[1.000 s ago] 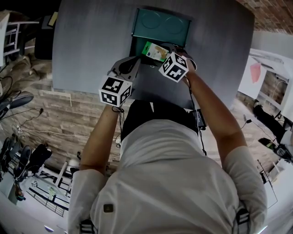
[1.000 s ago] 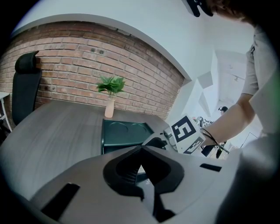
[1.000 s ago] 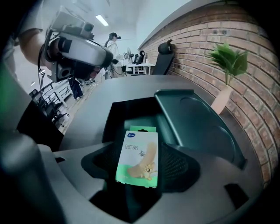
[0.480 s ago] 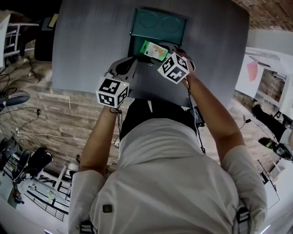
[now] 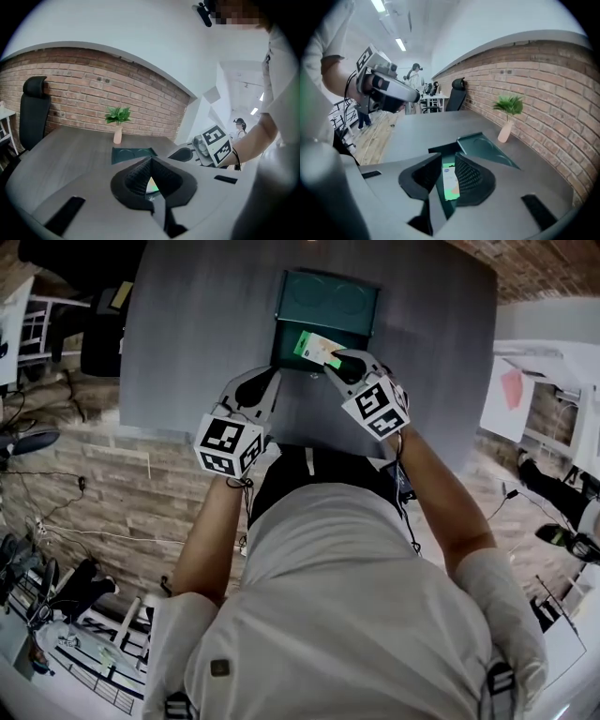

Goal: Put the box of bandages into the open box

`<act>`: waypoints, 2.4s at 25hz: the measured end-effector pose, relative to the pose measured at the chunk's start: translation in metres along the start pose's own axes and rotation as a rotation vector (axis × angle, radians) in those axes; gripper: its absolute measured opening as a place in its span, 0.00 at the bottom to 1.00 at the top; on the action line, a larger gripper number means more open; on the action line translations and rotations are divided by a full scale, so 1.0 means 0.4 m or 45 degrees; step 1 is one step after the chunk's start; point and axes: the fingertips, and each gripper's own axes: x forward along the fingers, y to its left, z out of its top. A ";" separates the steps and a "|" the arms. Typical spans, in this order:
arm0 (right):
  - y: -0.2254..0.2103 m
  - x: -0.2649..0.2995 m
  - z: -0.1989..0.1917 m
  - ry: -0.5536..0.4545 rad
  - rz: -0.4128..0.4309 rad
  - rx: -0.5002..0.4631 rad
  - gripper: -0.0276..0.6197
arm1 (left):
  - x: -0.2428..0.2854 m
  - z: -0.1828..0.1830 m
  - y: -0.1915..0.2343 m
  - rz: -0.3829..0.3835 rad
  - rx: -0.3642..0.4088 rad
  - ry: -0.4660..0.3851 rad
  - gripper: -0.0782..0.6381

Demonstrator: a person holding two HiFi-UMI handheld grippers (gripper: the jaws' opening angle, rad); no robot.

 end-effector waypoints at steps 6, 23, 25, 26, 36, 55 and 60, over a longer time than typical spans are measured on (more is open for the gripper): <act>0.036 -0.121 0.153 -0.201 -0.102 0.050 0.14 | -0.085 0.074 -0.065 -0.047 0.101 -0.078 0.13; 0.219 -0.458 0.387 -0.522 -0.298 0.134 0.08 | -0.332 0.248 -0.264 -0.253 0.271 -0.326 0.13; 0.234 -0.478 0.397 -0.530 -0.313 0.153 0.08 | -0.336 0.248 -0.273 -0.275 0.270 -0.341 0.13; 0.241 -0.489 0.401 -0.532 -0.318 0.150 0.08 | -0.337 0.248 -0.280 -0.284 0.265 -0.347 0.13; 0.238 -0.631 0.385 -0.609 -0.318 0.154 0.08 | -0.331 0.286 -0.405 -0.245 0.323 -0.399 0.13; 0.181 -0.964 0.099 -0.744 -0.115 0.106 0.08 | -0.256 0.224 -0.841 0.029 0.317 -0.404 0.13; 0.206 -0.996 0.067 -0.772 -0.077 0.067 0.08 | -0.274 0.189 -0.890 0.068 0.332 -0.367 0.13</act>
